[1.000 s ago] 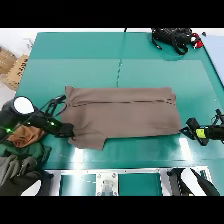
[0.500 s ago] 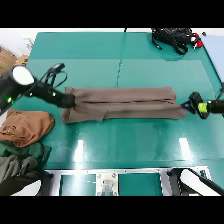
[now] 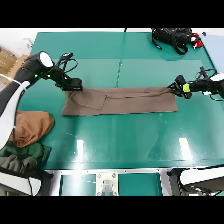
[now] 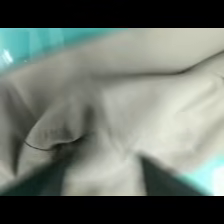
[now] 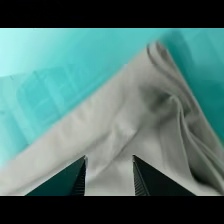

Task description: Fold the shirts.

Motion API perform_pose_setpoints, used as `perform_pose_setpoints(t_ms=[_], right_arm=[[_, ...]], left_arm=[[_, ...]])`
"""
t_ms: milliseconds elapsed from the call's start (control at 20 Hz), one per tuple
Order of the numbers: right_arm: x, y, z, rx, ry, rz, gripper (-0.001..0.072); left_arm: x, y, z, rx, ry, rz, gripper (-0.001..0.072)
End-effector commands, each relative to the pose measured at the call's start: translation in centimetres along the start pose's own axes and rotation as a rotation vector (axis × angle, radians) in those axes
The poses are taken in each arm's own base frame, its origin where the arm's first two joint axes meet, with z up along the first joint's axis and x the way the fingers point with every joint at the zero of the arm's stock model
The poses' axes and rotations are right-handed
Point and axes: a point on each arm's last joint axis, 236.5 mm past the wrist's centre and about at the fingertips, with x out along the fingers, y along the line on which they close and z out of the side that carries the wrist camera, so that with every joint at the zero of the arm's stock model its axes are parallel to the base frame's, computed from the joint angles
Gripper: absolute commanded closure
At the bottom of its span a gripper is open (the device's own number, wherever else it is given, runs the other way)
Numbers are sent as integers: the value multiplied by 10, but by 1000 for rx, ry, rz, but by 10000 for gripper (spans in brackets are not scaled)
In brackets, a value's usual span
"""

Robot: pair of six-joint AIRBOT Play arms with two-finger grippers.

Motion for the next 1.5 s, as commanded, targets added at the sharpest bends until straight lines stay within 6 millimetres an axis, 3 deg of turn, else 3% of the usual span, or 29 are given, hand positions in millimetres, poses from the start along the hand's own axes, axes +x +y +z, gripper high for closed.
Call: perform_pose_setpoints(t_ms=[0, 100, 150, 200, 350, 450, 500, 550, 600, 800, 850, 900, 1050, 1100, 1250, 1450], right_arm=[[7, 0, 23, -35, 2, 1, 361], [-19, -12, 38, -95, 6, -15, 345], [-30, -24, 42, -90, 13, -32, 282], [-37, -35, 44, -73, 20, -45, 241], [-35, -64, 30, -68, 106, -58, 239], [-19, -70, 14, -83, 182, -44, 239], [-9, -72, 6, -96, 220, -35, 239], [0, -73, -3, -105, 259, -17, 238], [8, -74, -9, -108, 291, 4, 227], [29, -83, -19, -91, 343, 40, 228], [33, -85, -20, -97, 349, 41, 277], [36, -88, -22, -96, 356, 41, 450], [39, -90, -20, -103, 357, 42, 666], [38, -88, -19, -115, 356, 45, 697], [20, -72, -16, -154, 369, 67, 698], [-44, -19, 2, -285, 264, 91, 698]], left_arm=[[0, 39, 36, -21, -104, 159, 140], [-25, 59, 44, 10, -99, 272, 140], [-36, 65, 47, 19, -96, 311, 140], [-43, 65, 49, 21, -93, 320, 140], [-48, 49, 48, -20, -83, 263, 143], [-43, 31, 44, -40, -65, 180, 385], [-42, 23, 42, -51, -57, 149, 422], [-41, 16, 38, -60, -42, 118, 528], [-40, 9, 35, -62, -27, 90, 679], [-39, -20, 22, -44, 32, -34, 681], [-40, -30, 21, -37, 37, -77, 681], [-40, -39, 22, -33, 33, -114, 681], [-39, -63, 28, -21, 9, -190, 681], [-34, -70, 29, -18, 9, -203, 681], [-2, -106, 25, -12, 42, -281, 681], [62, -187, 14, 22, 61, -428, 681]])
